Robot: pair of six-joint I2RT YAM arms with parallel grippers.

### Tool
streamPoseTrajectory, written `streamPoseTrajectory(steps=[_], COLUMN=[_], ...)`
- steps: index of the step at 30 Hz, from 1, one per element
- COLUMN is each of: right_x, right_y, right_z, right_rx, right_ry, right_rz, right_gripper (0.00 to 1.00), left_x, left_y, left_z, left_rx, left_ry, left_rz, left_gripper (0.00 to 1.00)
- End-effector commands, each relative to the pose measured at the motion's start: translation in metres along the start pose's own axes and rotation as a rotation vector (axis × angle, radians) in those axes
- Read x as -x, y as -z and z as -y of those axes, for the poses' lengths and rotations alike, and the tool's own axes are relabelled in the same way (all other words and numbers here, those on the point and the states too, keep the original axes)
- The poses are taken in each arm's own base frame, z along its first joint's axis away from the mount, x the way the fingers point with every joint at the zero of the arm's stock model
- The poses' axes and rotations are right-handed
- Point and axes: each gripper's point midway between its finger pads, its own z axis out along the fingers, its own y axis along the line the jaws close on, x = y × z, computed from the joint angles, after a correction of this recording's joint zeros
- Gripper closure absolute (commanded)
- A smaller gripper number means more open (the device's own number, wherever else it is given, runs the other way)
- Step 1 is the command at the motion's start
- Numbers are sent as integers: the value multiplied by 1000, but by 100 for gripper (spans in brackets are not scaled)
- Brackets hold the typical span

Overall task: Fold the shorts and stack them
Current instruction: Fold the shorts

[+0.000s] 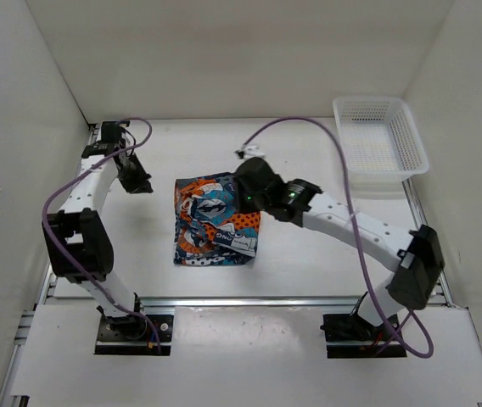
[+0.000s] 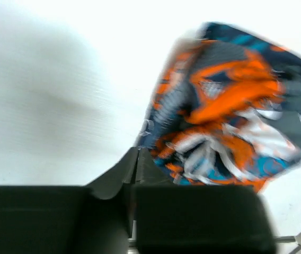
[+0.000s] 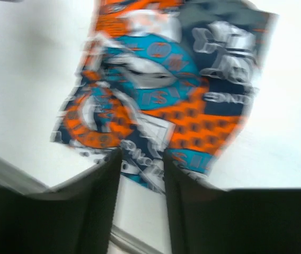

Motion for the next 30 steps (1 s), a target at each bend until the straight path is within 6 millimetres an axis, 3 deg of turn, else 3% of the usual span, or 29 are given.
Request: streamPoseTrajectory(steps=[1,2,4,6,7,10,11,13,14,16,18,20,21,22,25,30], right_x=[-16,-37,-52,-71,-71,-75,-79,-81,-81,-80,-72,-71,-71,-73,-66,-66], right_y=[-3,-6,-3,0,2,7,7,8,8,10,13,13,13,14,16,21], right_z=[58,72,84,96,96,102,103,105,106,106,108,111,111,112,114,122], right_rx=[-141,-172,-193,-229,-228,-243,-247,-253,-260,-263,-272,-278,-277,-282,-280,-295], right_ry=[-149,-166,-211,-223,-236,-249,-247,-244,-243,-232,-234,-240,-231,-229,-241,-234], right_rz=[-8,-55,-85,-129,-125,-135,-143,-152,-147,-154,-126,-124,-125,-133,-116,-121], right_gripper=[78,83,85,85,85,85,85,85,85,85,85,84,84,84,84,84], left_x=[-1,-9,-32,-53,-71,-97,-99,-98,-99,-102,-100,-98,-102,-104,-96,-86], left_y=[48,51,48,36,30,9,4,-2,-3,3,14,7,2,-17,-30,-28], left_z=[34,42,68,76,83,90,95,109,113,129,147,158,160,154,137,115], left_rx=[-78,-103,-150,-144,-145,-104,-111,-128,-131,-159,-199,-208,-198,-146,-5,88], left_ry=[-175,-212,-303,-346,-388,-424,-436,-443,-452,-483,-477,-475,-471,-467,-457,-427], left_rz=[81,66,14,-46,-86,-142,-141,-118,-120,-105,-82,-92,-111,-146,-158,-59], left_gripper=[90,90,90,84,82,74,62,58,62,87,90,90,90,90,82,26])
